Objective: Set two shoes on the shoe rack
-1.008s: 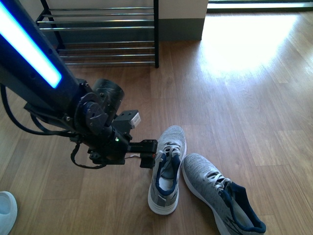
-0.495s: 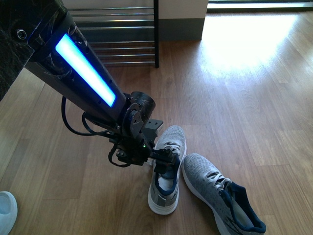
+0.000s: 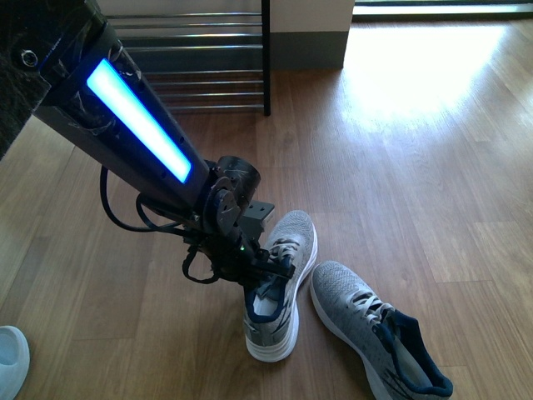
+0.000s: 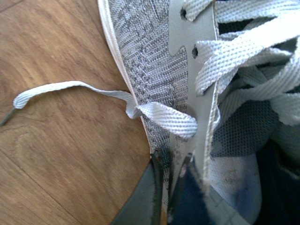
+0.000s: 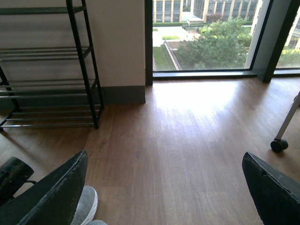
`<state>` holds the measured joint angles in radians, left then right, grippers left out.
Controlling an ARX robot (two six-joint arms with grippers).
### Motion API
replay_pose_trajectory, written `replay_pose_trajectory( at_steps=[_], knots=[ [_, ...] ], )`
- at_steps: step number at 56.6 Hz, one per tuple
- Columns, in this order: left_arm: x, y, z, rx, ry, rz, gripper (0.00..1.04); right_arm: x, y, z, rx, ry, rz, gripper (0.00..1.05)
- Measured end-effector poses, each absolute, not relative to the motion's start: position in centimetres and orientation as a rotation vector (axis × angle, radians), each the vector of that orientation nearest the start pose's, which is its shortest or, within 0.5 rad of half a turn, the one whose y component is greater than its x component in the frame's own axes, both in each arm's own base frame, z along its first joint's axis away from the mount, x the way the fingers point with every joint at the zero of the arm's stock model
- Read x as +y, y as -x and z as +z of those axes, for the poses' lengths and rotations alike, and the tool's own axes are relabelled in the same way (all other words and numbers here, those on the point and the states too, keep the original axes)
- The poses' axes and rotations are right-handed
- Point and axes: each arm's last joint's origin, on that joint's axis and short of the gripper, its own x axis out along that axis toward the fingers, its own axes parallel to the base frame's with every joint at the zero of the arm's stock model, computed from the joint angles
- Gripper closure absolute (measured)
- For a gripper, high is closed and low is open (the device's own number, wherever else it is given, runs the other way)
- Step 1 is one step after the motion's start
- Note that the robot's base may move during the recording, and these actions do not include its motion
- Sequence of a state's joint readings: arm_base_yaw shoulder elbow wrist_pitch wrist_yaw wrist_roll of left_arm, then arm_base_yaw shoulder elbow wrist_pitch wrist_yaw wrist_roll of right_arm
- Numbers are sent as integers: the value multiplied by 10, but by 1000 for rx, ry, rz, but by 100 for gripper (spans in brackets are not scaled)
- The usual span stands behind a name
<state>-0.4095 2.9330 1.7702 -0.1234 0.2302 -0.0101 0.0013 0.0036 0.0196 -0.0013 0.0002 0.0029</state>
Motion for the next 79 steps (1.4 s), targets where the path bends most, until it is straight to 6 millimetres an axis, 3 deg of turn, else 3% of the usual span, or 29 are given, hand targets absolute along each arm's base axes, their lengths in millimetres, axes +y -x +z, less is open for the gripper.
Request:
replay_pose_trajectory(
  at_steps=[9, 14, 19, 24, 28, 31, 41, 46, 57, 60, 79],
  knots=[
    [-164, -414, -124, 1226, -110, -437, 103, 0, -97, 170, -15, -3, 1, 9],
    [-149, -411, -105, 1142, -142, -349, 103, 0, -97, 170, -15, -3, 2, 9],
    [-130, -407, -73, 1008, -203, -206, 103, 0, -97, 170, -15, -3, 2, 9],
    [-103, -398, -14, 814, -213, -64, 103, 0, -97, 170, -15, -3, 1, 9],
    [-90, -377, 37, 690, -187, -6, 103, 0, -97, 170, -15, -3, 1, 9],
    [-85, -357, 63, 638, -177, 0, 103, 0, -97, 170, -15, -3, 1, 9],
    [-68, -294, 119, 500, -176, 67, 103, 0, -97, 170, -15, -3, 1, 9],
    [-57, -252, 147, 454, -181, 103, 103, 0, -97, 170, -15, -3, 1, 9],
    [-42, -145, 179, 359, -122, 218, 103, 0, -97, 170, -15, -3, 1, 9],
    [-39, -128, 185, 310, -87, 239, 103, 0, -97, 170, -15, -3, 1, 9],
    [-38, -122, 190, 266, -35, 232, 103, 0, -97, 170, -15, -3, 1, 9]
  ],
)
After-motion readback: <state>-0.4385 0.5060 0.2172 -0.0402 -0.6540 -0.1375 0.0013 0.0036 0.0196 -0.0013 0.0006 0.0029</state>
